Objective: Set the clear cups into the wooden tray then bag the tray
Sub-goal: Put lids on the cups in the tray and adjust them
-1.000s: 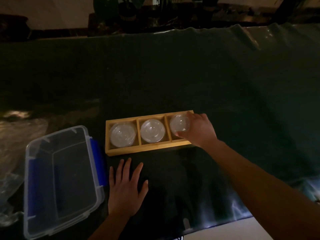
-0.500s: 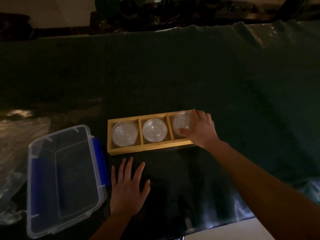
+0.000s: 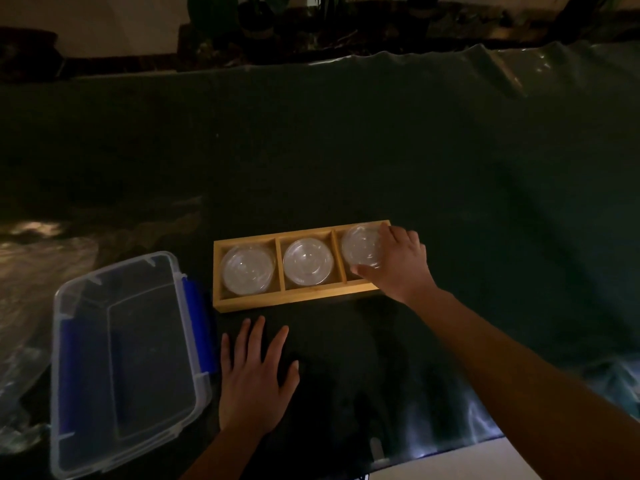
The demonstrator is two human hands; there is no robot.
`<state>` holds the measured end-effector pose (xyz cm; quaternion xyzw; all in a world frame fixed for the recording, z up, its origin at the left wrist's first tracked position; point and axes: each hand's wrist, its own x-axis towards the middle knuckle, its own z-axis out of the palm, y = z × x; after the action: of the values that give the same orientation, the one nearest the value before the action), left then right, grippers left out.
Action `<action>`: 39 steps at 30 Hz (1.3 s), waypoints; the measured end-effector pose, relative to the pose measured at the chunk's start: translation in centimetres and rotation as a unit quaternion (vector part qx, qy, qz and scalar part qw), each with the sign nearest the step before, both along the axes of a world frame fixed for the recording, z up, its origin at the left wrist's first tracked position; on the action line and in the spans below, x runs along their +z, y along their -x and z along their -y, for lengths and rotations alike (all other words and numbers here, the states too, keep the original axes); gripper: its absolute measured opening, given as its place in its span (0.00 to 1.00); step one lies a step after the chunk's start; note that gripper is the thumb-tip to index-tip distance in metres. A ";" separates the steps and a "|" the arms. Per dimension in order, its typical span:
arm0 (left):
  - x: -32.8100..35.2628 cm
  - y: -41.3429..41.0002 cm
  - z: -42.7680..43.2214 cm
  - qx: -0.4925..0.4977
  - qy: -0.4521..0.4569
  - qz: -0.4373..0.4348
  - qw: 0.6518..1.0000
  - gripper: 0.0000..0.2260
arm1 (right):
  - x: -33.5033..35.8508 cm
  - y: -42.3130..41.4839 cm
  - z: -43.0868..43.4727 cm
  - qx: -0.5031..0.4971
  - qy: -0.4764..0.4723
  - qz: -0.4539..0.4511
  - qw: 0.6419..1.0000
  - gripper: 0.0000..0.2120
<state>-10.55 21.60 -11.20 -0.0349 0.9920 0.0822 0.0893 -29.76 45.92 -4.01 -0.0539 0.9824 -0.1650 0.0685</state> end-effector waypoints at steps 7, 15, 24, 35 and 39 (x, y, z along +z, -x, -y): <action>-0.3 0.0 0.1 0.001 0.004 0.000 1.000 0.29 | -0.2 0.0 0.0 0.006 -0.008 -0.017 1.000 0.49; 0.2 0.0 -0.1 0.005 0.005 0.001 1.000 0.30 | 0.3 -0.4 -0.3 0.002 0.010 -0.002 1.000 0.53; 0.5 0.5 1.0 -0.009 -0.030 0.039 0.999 0.30 | 1.6 -0.7 0.4 0.157 -0.066 -0.022 0.985 0.38; -0.4 0.1 1.0 -0.027 -0.017 0.033 0.999 0.32 | -0.2 -0.6 -0.6 0.031 0.037 -0.011 0.999 0.31; -0.8 0.0 1.0 -0.027 -0.001 0.026 0.999 0.31 | -0.9 -0.7 -0.3 0.021 0.062 -0.025 0.998 0.30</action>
<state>-10.51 20.60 -11.99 -0.0100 0.9898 0.0801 0.1170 -29.10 46.26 -4.91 -0.0829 0.9703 -0.2228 0.0436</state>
